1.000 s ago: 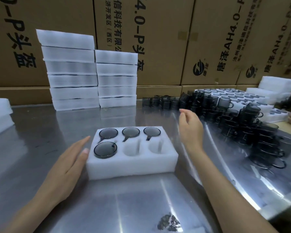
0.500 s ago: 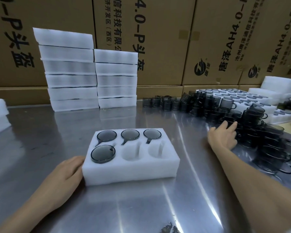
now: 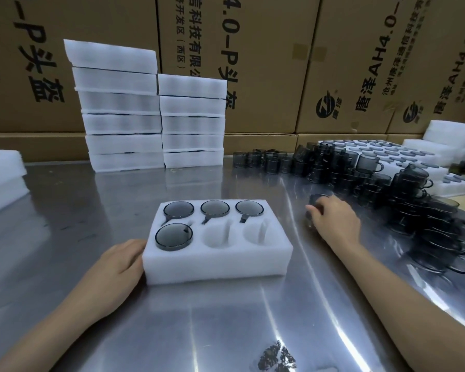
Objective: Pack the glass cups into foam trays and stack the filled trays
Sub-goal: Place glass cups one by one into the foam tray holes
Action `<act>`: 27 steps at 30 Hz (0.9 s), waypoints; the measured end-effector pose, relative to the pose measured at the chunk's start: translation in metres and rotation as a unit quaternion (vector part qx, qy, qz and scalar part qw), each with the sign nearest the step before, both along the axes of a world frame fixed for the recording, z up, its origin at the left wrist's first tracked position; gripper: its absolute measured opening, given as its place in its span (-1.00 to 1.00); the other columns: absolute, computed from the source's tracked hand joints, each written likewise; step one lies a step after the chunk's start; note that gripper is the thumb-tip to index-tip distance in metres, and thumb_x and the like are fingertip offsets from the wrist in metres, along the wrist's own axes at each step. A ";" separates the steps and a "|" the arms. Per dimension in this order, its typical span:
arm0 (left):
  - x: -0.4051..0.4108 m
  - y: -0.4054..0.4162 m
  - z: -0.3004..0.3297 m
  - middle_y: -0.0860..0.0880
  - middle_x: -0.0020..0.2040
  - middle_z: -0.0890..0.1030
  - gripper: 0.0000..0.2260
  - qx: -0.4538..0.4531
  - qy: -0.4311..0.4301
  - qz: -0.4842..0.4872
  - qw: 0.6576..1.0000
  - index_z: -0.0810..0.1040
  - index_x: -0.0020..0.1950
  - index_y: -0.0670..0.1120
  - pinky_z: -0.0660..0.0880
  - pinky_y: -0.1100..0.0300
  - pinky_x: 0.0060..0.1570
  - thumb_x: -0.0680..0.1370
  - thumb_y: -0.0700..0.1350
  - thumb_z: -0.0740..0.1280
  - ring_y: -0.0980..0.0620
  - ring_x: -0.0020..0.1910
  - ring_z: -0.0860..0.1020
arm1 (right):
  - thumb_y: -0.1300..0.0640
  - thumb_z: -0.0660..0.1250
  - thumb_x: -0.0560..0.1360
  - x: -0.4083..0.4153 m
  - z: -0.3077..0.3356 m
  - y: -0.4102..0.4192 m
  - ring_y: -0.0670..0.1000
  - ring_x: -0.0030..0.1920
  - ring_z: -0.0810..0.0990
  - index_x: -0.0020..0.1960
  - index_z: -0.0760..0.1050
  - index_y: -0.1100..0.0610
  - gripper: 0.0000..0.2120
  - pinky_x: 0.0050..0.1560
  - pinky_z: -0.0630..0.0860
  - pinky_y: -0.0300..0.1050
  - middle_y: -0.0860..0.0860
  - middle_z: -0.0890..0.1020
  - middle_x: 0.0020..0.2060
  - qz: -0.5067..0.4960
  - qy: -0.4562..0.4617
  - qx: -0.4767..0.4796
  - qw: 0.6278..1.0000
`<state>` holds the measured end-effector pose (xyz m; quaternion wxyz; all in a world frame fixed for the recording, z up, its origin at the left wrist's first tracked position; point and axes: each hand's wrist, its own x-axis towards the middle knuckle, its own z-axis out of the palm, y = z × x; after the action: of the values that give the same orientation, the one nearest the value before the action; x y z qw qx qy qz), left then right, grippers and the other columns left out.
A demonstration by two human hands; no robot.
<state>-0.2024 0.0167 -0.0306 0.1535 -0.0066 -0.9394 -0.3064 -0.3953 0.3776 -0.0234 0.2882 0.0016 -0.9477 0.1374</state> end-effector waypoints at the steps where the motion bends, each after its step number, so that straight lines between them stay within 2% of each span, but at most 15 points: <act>1: 0.000 0.000 0.000 0.07 0.09 0.59 -0.75 0.000 0.002 -0.002 1.000 0.56 0.20 -0.01 0.41 -0.01 0.15 0.62 -0.18 0.15 0.00 0.12 0.51 | -0.05 0.26 0.55 0.006 0.003 -0.009 0.12 0.03 0.51 -0.03 0.57 0.07 -0.79 -0.17 0.43 -0.05 0.03 0.58 -0.06 0.032 0.015 -0.003 0.999; 3: 0.001 0.002 0.000 0.08 0.08 0.59 -0.75 0.002 0.006 -0.006 1.000 0.56 0.18 0.01 0.42 0.01 0.14 0.62 -0.18 0.15 0.02 0.11 0.51 | -0.02 0.27 0.55 0.022 0.015 -0.029 0.07 -0.02 0.50 -0.06 0.54 0.07 -0.83 -0.22 0.37 -0.09 -0.03 0.56 -0.14 0.100 0.070 -0.051 0.991; 6: 0.003 0.004 0.002 0.09 0.07 0.59 -0.76 0.006 0.002 -0.002 1.000 0.56 0.16 0.01 0.42 0.03 0.14 0.62 -0.18 0.15 0.02 0.11 0.50 | 0.02 0.30 0.54 0.060 0.038 -0.065 0.03 -0.15 0.50 -0.13 0.50 0.06 -0.87 -0.26 0.43 -0.02 -0.10 0.52 -0.24 0.233 0.168 -0.150 0.946; 8: 0.003 0.005 0.001 0.09 0.06 0.58 -0.77 0.009 0.004 0.003 1.000 0.55 0.14 0.03 0.41 0.04 0.13 0.62 -0.18 0.15 0.02 0.10 0.50 | 0.00 0.29 0.53 0.089 0.046 -0.089 0.00 -0.20 0.50 -0.15 0.51 0.07 -0.84 -0.29 0.46 -0.05 -0.09 0.53 -0.25 0.307 0.209 -0.138 0.918; 10: 0.004 0.007 0.002 0.11 0.02 0.57 -0.79 0.020 0.012 0.010 1.000 0.54 0.09 0.06 0.41 0.11 0.08 0.62 -0.18 0.16 0.05 0.08 0.50 | -0.02 0.28 0.52 0.113 0.046 -0.108 -0.01 -0.23 0.49 -0.17 0.52 0.07 -0.81 -0.37 0.44 -0.08 -0.09 0.54 -0.26 0.350 0.223 -0.089 0.906; 15: 0.005 0.010 0.005 0.12 0.04 0.56 -0.79 0.041 0.037 0.016 0.998 0.52 0.07 0.06 0.38 0.16 0.01 0.59 -0.23 0.20 0.08 0.08 0.49 | 0.04 0.33 0.49 0.129 0.028 -0.126 0.07 -0.25 0.50 -0.24 0.54 0.12 -0.81 -0.50 0.41 -0.08 -0.04 0.52 -0.32 0.367 0.210 0.029 0.906; 20: 0.005 0.009 0.004 0.12 0.09 0.55 -0.76 0.051 0.034 0.026 0.998 0.51 0.11 0.10 0.40 0.11 0.07 0.58 -0.22 0.21 0.08 0.11 0.49 | -0.02 0.27 0.51 0.131 0.022 -0.126 0.01 -0.31 0.43 -0.25 0.53 0.10 -0.75 -0.50 0.37 -0.11 -0.07 0.49 -0.36 0.382 0.214 0.027 0.898; 23: 0.004 0.008 0.003 0.17 0.09 0.54 -0.73 0.054 0.047 0.021 0.997 0.49 0.10 0.15 0.35 0.20 0.01 0.57 -0.23 0.23 0.12 0.10 0.48 | -0.02 0.25 0.51 0.131 0.023 -0.125 0.02 -0.31 0.41 -0.25 0.52 0.11 -0.74 -0.46 0.37 -0.11 -0.06 0.49 -0.36 0.394 0.205 0.032 0.896; 27: 0.000 0.007 0.003 0.12 0.15 0.53 -0.68 0.049 0.100 0.048 0.993 0.52 0.21 0.02 0.33 0.19 0.07 0.55 -0.31 0.24 0.08 0.17 0.46 | 0.02 0.22 0.52 0.130 0.024 -0.121 0.02 -0.29 0.37 -0.22 0.51 0.16 -0.75 -0.34 0.26 -0.20 -0.03 0.51 -0.31 0.412 0.167 0.042 0.895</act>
<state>-0.2027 0.0238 -0.0275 0.2615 0.0157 -0.9023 -0.3423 -0.2650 0.2564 0.0006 0.3589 0.4272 -0.8049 0.2020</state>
